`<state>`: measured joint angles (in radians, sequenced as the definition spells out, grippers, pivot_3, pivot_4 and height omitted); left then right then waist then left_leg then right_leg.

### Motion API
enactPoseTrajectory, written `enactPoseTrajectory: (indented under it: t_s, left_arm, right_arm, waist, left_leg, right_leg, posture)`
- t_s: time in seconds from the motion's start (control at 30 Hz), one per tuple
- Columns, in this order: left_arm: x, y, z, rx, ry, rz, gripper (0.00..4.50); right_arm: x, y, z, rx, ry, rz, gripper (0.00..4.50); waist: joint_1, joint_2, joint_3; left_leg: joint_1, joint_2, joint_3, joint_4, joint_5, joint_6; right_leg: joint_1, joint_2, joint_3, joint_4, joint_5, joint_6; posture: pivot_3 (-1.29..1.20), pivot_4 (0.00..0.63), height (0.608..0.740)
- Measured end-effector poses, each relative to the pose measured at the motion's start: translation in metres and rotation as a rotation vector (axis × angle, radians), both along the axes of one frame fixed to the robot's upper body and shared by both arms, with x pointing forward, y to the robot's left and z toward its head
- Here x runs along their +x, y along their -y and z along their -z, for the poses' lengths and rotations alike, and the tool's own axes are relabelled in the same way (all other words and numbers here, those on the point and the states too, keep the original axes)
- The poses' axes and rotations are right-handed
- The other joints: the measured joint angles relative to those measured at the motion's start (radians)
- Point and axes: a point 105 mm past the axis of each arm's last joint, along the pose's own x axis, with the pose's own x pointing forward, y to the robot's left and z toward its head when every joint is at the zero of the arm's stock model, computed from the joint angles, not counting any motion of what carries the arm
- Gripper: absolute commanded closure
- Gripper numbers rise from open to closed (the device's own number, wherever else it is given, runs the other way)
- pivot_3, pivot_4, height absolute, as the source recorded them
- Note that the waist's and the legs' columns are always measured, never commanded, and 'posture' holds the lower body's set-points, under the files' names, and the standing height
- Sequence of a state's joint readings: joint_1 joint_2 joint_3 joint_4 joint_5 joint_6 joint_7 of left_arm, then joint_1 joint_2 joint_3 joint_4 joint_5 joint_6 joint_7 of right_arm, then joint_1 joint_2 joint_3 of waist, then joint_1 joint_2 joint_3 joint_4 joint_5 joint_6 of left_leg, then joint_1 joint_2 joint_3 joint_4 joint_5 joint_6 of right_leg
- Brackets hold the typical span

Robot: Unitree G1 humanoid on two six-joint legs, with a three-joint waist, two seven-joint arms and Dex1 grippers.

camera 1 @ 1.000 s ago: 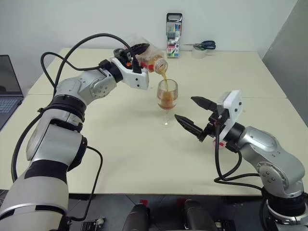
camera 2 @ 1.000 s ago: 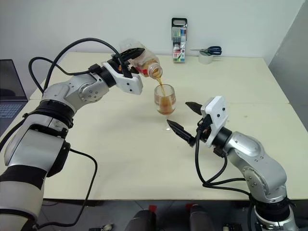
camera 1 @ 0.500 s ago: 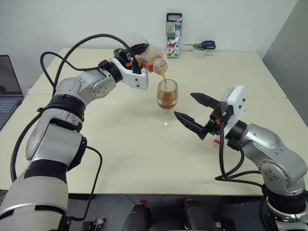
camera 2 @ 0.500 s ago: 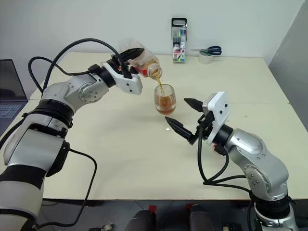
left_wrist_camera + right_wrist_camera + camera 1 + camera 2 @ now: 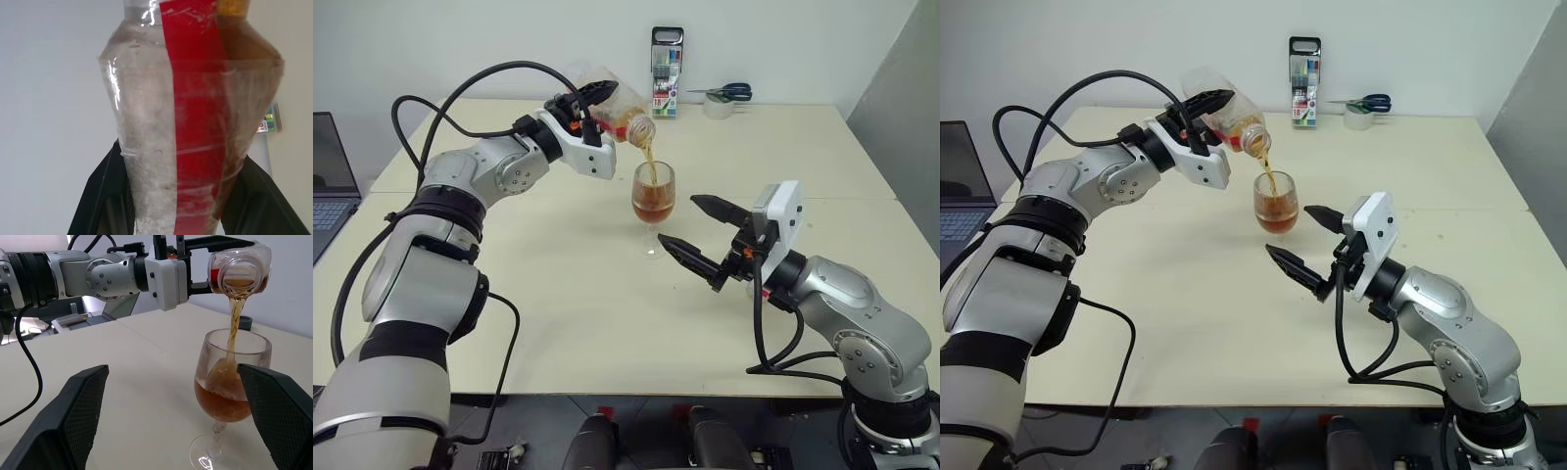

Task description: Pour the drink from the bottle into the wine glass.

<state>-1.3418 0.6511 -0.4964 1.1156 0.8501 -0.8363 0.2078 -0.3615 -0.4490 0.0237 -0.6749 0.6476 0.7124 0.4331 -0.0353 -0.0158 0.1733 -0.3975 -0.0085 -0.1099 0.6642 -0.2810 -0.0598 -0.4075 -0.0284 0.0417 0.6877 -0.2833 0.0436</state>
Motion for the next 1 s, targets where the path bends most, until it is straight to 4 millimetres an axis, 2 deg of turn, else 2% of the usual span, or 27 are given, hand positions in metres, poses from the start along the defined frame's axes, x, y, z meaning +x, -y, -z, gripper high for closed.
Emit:
enactPoseTrajectory:
  t_s: [0.33, 0.53, 0.77, 0.9, 1.0]
  left_arm:
    - [0.0, 0.0, 0.0, -0.005, -0.008, -0.001, 2.79]
    - [0.002, 0.005, 0.004, -0.077, -0.089, 0.01, 2.79]
    - [0.006, 0.003, 0.021, -0.209, -0.246, 0.011, 2.79]
    - [0.008, -0.001, 0.023, -0.33, -0.326, 0.008, 2.79]
    - [0.01, -0.01, 0.019, -0.553, -0.417, 0.008, 2.79]
  right_arm:
    - [-0.002, -0.001, 0.007, -0.005, -0.023, -0.006, 0.0]
    - [-0.002, -0.002, 0.007, -0.005, -0.018, -0.008, 0.0]
    - [-0.002, -0.006, 0.006, 0.005, -0.002, -0.01, 0.0]
    - [-0.001, -0.008, 0.003, 0.007, 0.011, -0.008, 0.0]
    - [-0.001, -0.01, -0.001, 0.004, 0.03, -0.015, 0.0]
  waist:
    - [0.0, 0.0, 0.0]
    - [-0.001, 0.0, 0.0]
    - [-0.01, 0.0, 0.0]
    - [-0.013, 0.0, 0.0]
    - [-0.017, 0.0, 0.0]
  left_leg:
    - [0.0, 0.0, 0.0, 0.0, 0.0, 0.0]
    - [0.0, 0.0, 0.0, 0.0, 0.0, 0.0]
    - [0.0, 0.0, 0.0, 0.001, 0.0, 0.0]
    - [0.0, 0.0, -0.001, 0.001, 0.0, 0.0]
    - [0.0, 0.0, -0.001, 0.001, 0.0, 0.0]
  right_leg:
    - [0.0, 0.0, 0.0, 0.001, 0.0, 0.0]
    - [0.0, 0.0, 0.0, 0.001, 0.0, 0.0]
    - [-0.001, 0.0, 0.0, 0.002, 0.0, 0.0]
    - [-0.001, 0.0, 0.0, 0.002, 0.0, 0.0]
    - [-0.001, 0.0, 0.0, 0.003, 0.0, 0.0]
  posture:
    - [0.0, 0.15, 0.74]
    - [0.0, 0.15, 0.74]
    - [0.0, 0.15, 0.74]
    - [0.0, 0.15, 0.74]
    - [0.0, 0.15, 0.74]
